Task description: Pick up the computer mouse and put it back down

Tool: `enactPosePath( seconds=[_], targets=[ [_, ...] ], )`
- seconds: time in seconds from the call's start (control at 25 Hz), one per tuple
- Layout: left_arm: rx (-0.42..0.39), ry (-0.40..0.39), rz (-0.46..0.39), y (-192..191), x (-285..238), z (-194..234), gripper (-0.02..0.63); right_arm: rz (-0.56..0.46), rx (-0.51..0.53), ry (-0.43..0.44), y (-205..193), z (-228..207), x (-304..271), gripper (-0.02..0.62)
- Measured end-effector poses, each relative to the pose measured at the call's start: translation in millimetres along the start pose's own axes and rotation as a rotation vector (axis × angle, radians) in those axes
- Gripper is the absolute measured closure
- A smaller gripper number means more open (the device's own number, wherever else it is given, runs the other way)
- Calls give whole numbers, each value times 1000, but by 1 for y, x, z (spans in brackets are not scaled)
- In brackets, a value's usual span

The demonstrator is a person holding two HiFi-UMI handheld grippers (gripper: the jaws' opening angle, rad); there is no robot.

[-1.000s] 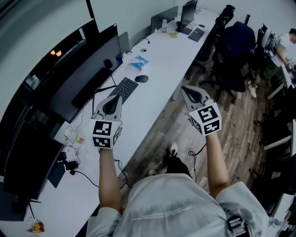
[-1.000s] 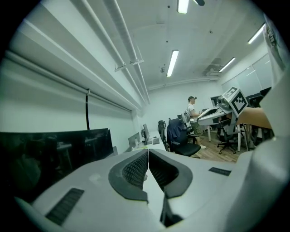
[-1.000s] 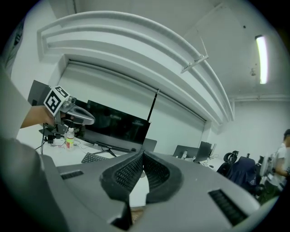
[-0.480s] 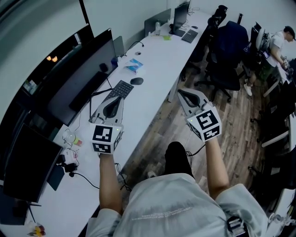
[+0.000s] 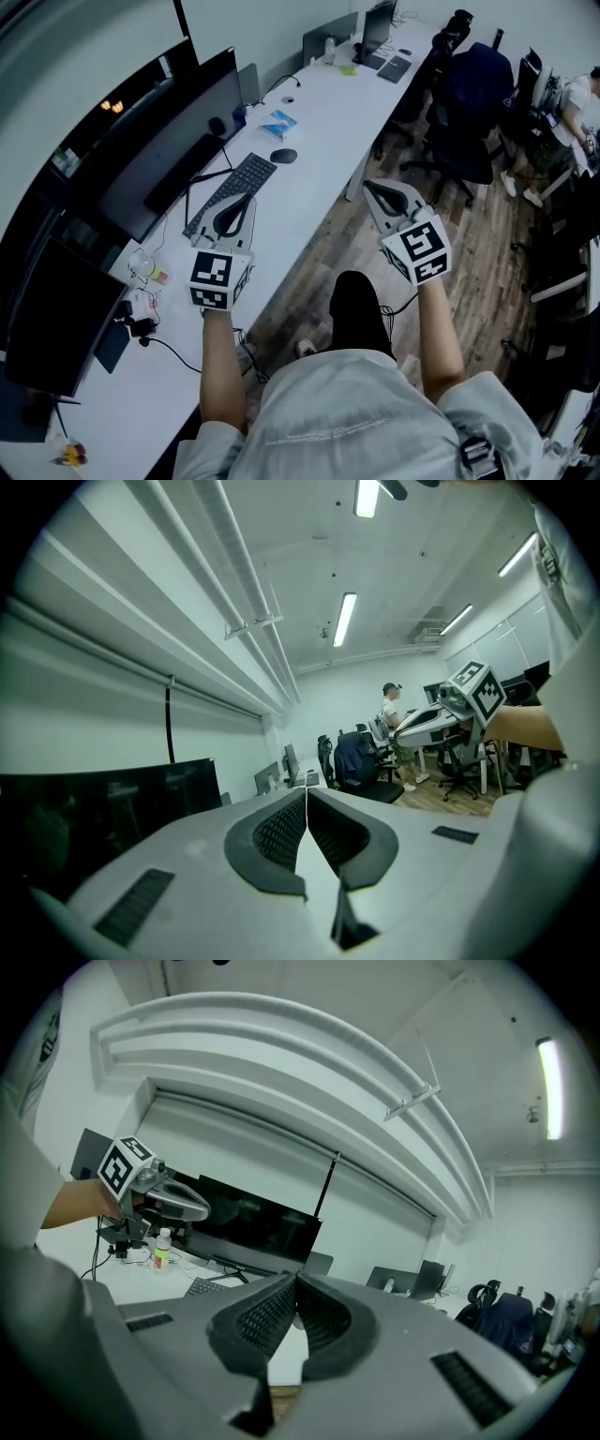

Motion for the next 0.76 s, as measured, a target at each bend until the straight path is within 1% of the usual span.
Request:
enactPosePath(
  seconds=[0.4,0.76],
  targets=[
    [-5,5,16,-5,0,7,592,18,5,-7,-4,-1,-8,594],
    [5,3,31,-8,-7,15,592,29,4,3,-7,-2,-18,594]
  ],
)
Point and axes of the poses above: the fingertips, and each gripper's own axes: x backward along the fingers, z to its left, y out of its top, the point moved 8 cm from there along x, backward along the fingers, and after that the axes turned 12 degrees about x, right-handed, at the moved point
